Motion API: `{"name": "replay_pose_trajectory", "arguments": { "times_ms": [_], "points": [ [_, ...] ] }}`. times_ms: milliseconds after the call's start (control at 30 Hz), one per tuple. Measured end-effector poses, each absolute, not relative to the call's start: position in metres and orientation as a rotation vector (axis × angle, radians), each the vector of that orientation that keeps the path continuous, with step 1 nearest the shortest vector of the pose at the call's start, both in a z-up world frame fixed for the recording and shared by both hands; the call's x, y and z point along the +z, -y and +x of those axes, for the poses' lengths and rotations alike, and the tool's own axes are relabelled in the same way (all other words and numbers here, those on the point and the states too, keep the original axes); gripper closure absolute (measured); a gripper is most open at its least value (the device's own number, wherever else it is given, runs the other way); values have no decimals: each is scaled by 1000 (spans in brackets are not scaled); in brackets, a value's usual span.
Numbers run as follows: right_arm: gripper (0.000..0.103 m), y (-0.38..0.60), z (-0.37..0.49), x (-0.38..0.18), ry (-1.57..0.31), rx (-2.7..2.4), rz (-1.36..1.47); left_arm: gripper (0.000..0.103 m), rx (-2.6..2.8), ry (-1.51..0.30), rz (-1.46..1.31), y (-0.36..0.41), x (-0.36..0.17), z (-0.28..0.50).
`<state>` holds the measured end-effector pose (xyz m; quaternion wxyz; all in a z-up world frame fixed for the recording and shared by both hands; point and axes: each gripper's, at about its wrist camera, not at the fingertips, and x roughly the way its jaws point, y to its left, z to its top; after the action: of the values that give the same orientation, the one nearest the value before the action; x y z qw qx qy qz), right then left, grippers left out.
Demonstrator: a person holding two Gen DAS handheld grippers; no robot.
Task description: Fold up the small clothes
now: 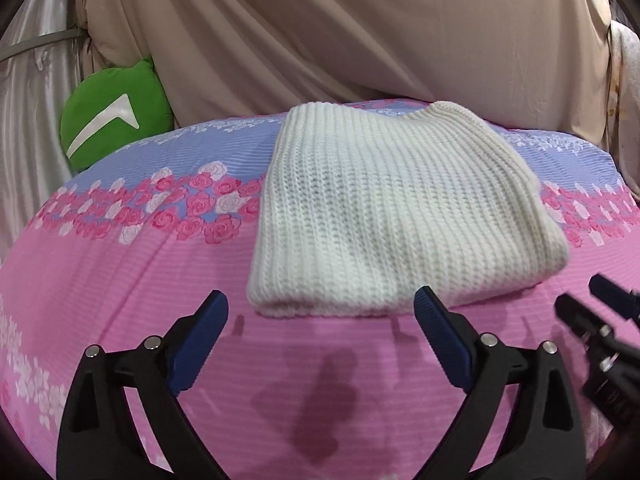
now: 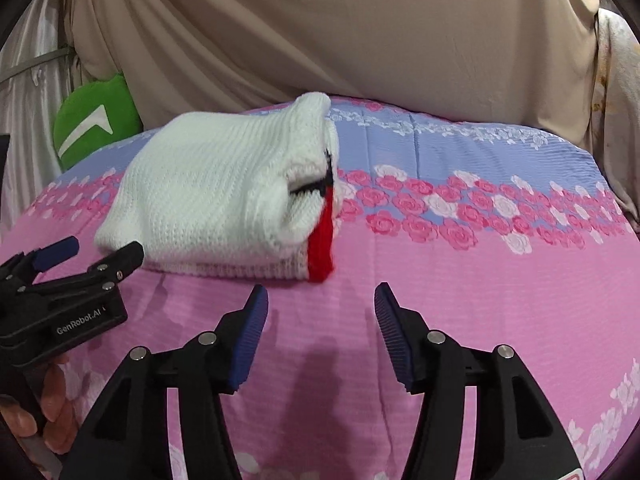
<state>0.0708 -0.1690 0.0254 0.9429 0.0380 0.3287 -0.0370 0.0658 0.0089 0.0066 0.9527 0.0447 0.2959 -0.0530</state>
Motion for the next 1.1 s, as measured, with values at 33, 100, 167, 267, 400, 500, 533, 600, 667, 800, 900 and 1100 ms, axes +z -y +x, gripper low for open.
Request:
{"name": "replay_pose_trajectory", "arguments": {
  "times_ms": [33, 100, 167, 267, 400, 500, 533, 600, 667, 800, 900, 1100],
  "points": [
    [46, 166, 69, 23, -681, -82, 70, 11, -110, -611, 90, -6, 5, 66],
    [37, 162, 63, 23, -670, -97, 68, 11, -106, -623, 104, -1, 3, 61],
    [33, 159, 59, 23, -666, -114, 59, 9, -95, -611, 122, 3, 3, 55],
    [33, 155, 56, 21, -675, -116, 60, 9, -77, -605, 132, 6, 2, 49],
    [32, 153, 53, 22, -669, -125, 63, 9, -70, -606, 122, 4, 1, 48],
    [32, 153, 55, 20, -677, -128, 61, 9, -61, -613, 128, 5, 0, 49],
    [32, 154, 56, 19, -682, -127, 63, 9, -58, -614, 130, 5, 0, 49],
    [31, 154, 57, 18, -694, -131, 67, 9, -52, -619, 138, 6, -2, 49],
    [31, 154, 59, 15, -711, -135, 73, 9, -46, -625, 146, 7, -3, 51],
    [31, 154, 62, 12, -736, -150, 74, 9, -31, -639, 166, 10, -5, 53],
    [31, 154, 63, 11, -742, -154, 72, 9, -32, -650, 167, 10, -6, 54],
    [31, 155, 64, 10, -742, -165, 67, 9, -28, -650, 170, 10, -7, 54]
  ]
}}
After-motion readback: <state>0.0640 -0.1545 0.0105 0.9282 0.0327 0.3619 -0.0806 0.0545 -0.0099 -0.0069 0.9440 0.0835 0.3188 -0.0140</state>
